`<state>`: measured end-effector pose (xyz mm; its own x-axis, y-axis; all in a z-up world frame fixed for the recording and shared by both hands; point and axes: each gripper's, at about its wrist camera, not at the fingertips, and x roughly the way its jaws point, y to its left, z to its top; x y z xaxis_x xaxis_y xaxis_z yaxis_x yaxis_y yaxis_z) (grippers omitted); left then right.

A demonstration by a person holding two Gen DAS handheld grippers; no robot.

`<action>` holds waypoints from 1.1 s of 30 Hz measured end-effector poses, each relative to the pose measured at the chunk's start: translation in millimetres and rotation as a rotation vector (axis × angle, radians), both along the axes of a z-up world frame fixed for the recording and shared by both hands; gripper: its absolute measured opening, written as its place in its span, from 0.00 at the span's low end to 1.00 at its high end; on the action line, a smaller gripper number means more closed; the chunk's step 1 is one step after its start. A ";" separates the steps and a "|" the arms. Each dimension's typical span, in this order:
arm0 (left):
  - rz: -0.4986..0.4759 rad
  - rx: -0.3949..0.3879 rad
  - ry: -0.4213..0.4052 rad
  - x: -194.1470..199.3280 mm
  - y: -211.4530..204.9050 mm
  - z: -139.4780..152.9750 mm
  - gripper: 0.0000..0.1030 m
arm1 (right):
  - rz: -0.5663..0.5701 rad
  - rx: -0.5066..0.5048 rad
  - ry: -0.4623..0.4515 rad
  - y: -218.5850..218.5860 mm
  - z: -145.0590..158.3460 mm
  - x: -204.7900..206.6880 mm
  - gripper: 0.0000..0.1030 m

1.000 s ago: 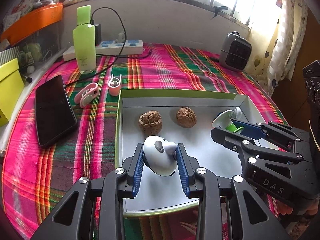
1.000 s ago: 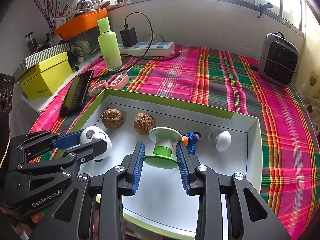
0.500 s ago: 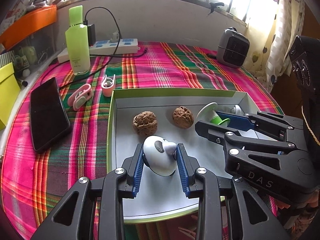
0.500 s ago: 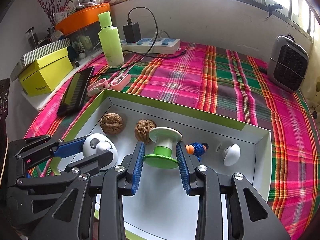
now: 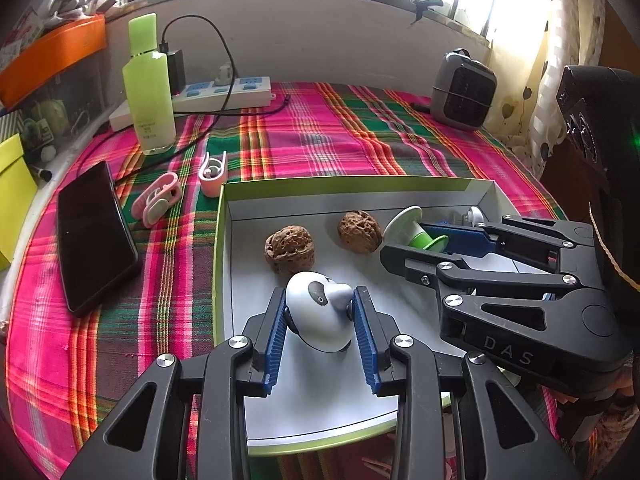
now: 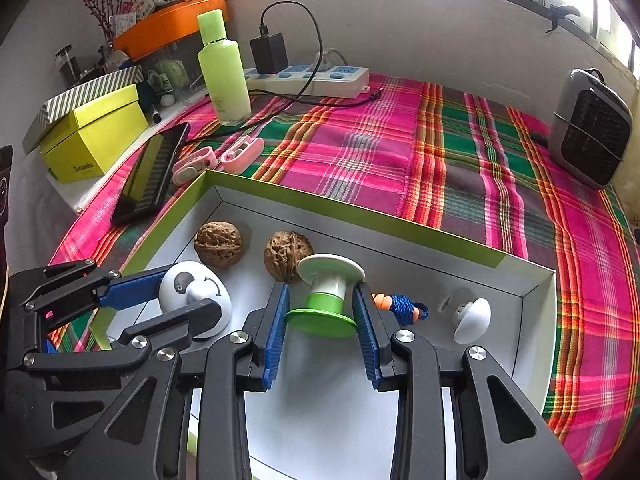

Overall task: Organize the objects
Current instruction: 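Lower the panda object in the left tool and spool in the right tool into the box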

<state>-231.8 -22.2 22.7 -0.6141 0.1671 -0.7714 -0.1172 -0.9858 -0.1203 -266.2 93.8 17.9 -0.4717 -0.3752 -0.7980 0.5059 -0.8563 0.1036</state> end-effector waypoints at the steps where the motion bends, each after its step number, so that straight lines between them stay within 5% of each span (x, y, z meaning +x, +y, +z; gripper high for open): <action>1: 0.001 0.000 -0.001 -0.4 0.1 0.1 0.30 | 0.000 0.000 -0.004 -0.2 -0.8 -0.4 0.34; 33: 0.019 -0.027 -0.013 3.4 1.8 2.4 0.36 | -0.025 -0.026 -0.027 5.1 1.7 -0.1 0.34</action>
